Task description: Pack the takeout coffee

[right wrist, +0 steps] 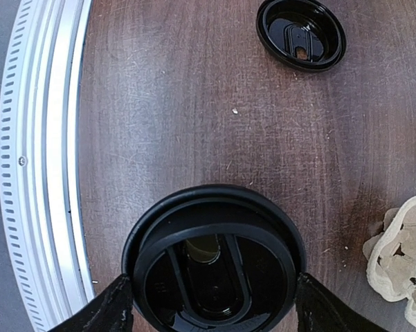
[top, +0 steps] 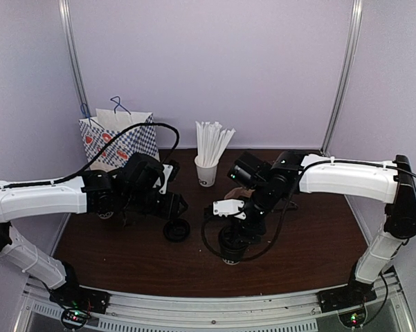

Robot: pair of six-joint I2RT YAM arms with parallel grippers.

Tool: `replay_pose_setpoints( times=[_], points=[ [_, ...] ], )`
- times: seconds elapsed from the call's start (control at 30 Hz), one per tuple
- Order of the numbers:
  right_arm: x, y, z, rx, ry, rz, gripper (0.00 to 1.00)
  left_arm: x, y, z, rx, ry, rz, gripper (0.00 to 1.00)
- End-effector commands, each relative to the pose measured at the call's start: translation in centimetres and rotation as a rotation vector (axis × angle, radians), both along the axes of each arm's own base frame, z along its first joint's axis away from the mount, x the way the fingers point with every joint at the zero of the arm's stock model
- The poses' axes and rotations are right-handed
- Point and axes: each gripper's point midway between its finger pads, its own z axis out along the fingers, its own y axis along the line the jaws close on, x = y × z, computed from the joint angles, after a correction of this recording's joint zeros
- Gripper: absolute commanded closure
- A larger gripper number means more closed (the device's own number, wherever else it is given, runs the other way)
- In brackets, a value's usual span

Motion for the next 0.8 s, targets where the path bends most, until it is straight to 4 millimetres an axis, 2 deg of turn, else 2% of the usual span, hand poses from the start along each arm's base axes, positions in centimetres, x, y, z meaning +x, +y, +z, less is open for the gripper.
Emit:
replay_pose_setpoints(
  times=[0.0,0.17,0.33,0.5,0.63,0.77],
  points=[
    [0.2,0.0,-0.1,-0.027,-0.012,-0.007,0.19,0.4,-0.3,0.8,-0.032,-0.023,-0.001,0.51],
    [0.3,0.0,-0.2,-0.029,-0.016,-0.01,0.19,0.3,-0.2,0.7,-0.032,-0.02,0.001,0.51],
    [1.3,0.0,-0.7,-0.055,-0.045,-0.046,0.27,0.2,-0.1,0.6,-0.03,-0.016,0.003,0.51],
    [1.3,-0.3,1.2,-0.026,-0.07,-0.059,0.32,0.2,0.1,1.1,-0.028,-0.022,0.004,0.51],
    [1.8,-2.5,3.5,-0.011,-0.079,-0.106,0.32,0.3,0.5,1.7,-0.013,-0.037,0.007,0.51],
    [3.9,-7.0,5.1,-0.007,-0.09,-0.231,0.32,0.6,0.7,2.0,-0.005,-0.044,0.009,0.51]
  ],
)
